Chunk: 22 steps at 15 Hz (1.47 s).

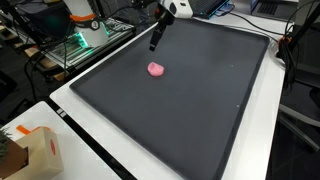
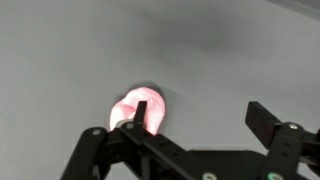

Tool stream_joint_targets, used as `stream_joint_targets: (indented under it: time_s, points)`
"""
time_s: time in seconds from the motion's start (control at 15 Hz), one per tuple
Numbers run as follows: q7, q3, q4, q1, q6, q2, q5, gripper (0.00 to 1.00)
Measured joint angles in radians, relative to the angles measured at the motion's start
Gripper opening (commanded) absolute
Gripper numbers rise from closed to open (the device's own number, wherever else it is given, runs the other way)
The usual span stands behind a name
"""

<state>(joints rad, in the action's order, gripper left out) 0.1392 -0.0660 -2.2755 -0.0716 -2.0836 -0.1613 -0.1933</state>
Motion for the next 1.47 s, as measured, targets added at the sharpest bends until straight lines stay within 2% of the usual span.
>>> stream_joint_targets:
  time_s: [0.87,1.47]
  points:
    - [0.293,-0.094,-0.014,-0.077,0.004,-0.084,-0.229,1.0]
    - [0.405,-0.106,-0.015,-0.082,-0.008,-0.134,-0.287,1.0]
